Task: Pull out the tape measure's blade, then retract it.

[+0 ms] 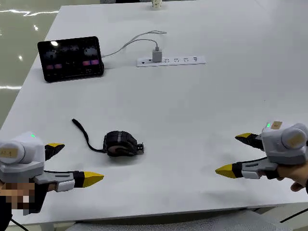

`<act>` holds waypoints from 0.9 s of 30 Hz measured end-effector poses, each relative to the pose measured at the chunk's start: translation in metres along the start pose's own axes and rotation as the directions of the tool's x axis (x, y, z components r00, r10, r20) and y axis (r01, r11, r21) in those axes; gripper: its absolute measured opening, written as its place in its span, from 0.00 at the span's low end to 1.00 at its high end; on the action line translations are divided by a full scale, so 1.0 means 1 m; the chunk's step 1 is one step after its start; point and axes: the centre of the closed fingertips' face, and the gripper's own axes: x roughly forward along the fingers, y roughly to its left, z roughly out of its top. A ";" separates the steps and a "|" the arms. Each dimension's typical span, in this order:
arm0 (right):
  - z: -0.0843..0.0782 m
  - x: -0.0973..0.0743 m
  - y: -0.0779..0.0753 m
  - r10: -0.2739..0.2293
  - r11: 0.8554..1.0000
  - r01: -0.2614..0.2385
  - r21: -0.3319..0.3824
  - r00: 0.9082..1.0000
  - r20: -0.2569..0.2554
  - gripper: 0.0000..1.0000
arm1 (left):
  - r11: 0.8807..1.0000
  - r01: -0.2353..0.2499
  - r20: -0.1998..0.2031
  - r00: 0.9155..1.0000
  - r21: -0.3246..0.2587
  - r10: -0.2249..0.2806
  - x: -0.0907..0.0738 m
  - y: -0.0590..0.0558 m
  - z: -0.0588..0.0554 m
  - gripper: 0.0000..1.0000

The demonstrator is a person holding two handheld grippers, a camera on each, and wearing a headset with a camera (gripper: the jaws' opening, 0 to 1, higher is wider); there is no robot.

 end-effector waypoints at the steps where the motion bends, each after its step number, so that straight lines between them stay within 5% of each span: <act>1: -0.002 -0.002 -0.001 -0.005 1.000 0.005 0.002 1.000 -0.006 0.81 | 1.000 -0.008 -0.002 1.000 0.004 0.008 -0.001 0.002 0.000 0.99; 16: -0.013 -0.042 -0.024 -0.049 0.999 0.049 0.022 0.999 -0.003 0.99 | 0.999 -0.009 -0.042 0.999 0.040 0.011 -0.011 0.013 -0.007 0.99; 27: -0.019 -0.050 -0.020 -0.044 0.999 0.044 0.015 0.999 -0.008 0.99 | 0.997 -0.032 -0.041 0.999 0.065 0.035 -0.014 0.019 -0.009 0.99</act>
